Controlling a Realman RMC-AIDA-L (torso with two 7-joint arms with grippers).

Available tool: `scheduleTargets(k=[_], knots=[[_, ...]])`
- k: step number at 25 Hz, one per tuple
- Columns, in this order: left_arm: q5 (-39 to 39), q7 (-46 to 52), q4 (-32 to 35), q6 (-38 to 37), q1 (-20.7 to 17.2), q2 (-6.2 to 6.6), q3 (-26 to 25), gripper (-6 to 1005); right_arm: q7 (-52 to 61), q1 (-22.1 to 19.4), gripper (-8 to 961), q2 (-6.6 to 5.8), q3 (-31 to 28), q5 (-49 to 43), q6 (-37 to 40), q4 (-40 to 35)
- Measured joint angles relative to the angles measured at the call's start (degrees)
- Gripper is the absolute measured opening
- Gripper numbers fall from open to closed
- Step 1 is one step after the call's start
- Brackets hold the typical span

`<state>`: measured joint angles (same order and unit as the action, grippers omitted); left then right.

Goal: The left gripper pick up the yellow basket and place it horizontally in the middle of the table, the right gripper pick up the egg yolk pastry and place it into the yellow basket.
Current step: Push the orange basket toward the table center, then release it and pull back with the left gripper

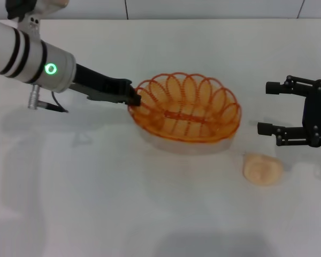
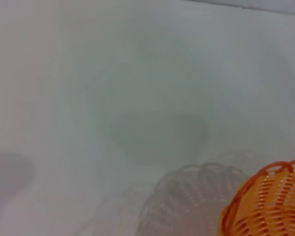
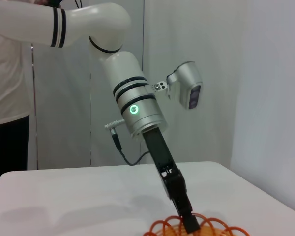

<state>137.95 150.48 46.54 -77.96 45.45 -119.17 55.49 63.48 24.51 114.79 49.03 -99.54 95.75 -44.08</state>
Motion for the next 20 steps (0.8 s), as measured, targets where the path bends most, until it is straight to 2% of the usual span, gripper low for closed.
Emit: scheduleTargets(k=[7,13,20], knots=[[-5.17,6.82,-4.27,4.90,0.37,-0.01,2.37,77,-1.83,-0.25,804,-0.06,0.01,-0.06,1.05,-0.73],[-6.26,11.04,-7.66,7.32,2.04,-0.06,4.24,87,-2.15,0.07,802,-0.19,0.03,-0.51,0.87,-0.96],[-7.38,12.99,-10.99,12.24,4.69,-0.24,10.19,97,-2.98,0.10,799,-0.20,0.16,-0.57,0.58,-1.02]])
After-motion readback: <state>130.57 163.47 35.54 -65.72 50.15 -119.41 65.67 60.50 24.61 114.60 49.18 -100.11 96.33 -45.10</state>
